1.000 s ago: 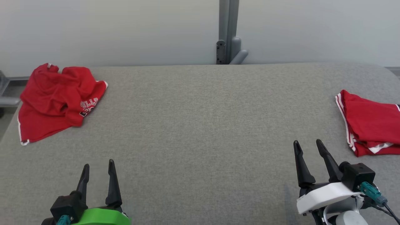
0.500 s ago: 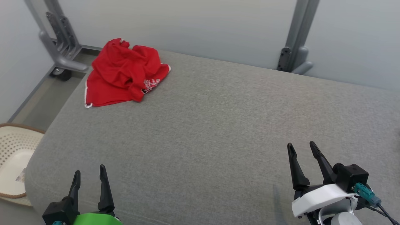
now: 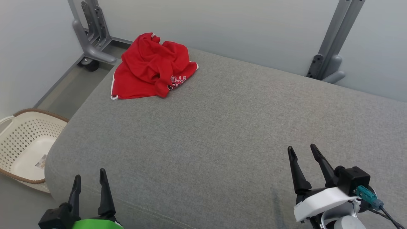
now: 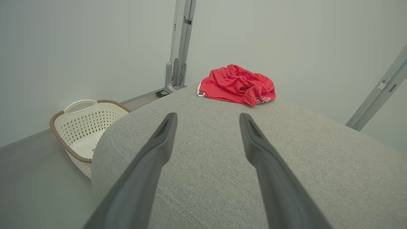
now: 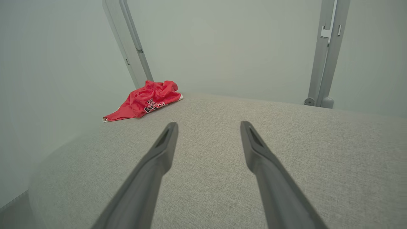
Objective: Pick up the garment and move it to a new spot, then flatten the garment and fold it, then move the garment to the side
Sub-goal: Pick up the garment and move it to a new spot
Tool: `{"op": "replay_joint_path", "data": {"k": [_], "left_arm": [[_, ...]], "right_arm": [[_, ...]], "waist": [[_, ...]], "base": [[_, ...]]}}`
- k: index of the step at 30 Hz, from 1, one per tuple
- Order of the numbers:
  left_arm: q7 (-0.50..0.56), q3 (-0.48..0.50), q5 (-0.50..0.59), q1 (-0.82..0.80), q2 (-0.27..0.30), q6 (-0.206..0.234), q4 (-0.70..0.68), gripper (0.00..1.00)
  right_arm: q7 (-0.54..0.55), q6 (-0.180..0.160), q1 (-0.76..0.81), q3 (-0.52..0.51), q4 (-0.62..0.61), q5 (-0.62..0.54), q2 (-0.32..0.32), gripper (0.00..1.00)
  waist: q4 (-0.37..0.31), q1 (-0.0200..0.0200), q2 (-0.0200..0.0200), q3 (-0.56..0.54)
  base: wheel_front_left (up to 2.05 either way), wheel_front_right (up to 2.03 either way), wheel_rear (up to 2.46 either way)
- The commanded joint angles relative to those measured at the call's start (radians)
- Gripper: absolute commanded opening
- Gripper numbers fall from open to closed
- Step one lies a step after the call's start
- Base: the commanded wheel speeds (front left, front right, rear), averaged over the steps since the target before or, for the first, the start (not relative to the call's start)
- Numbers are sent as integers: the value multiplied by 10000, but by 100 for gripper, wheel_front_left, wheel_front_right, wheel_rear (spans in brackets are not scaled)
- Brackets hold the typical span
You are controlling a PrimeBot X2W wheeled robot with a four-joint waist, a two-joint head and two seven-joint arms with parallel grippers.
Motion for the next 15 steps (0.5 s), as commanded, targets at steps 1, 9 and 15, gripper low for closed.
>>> {"op": "replay_joint_path", "data": {"k": [1, 9, 15], "left_arm": [[-2, -126, -127, -88, 10, 52, -183, 100], [144, -56, 1, -1481, 619, -214, -384, 100], [917, -80, 170, -3745, 1718, -600, -440, 100]], "right_arm": [[63, -12, -56, -92, -113, -106, -34, 100], [161, -12, -357, -316, -520, -455, -32, 100], [246, -12, -747, -453, -1008, -777, -27, 100]], "waist": [[-304, 1, 25, 220], [-1054, 1, 25, 964], [-1922, 1, 25, 1847]], "base": [[0, 0, 0], [0, 0, 0], [0, 0, 0]]}}
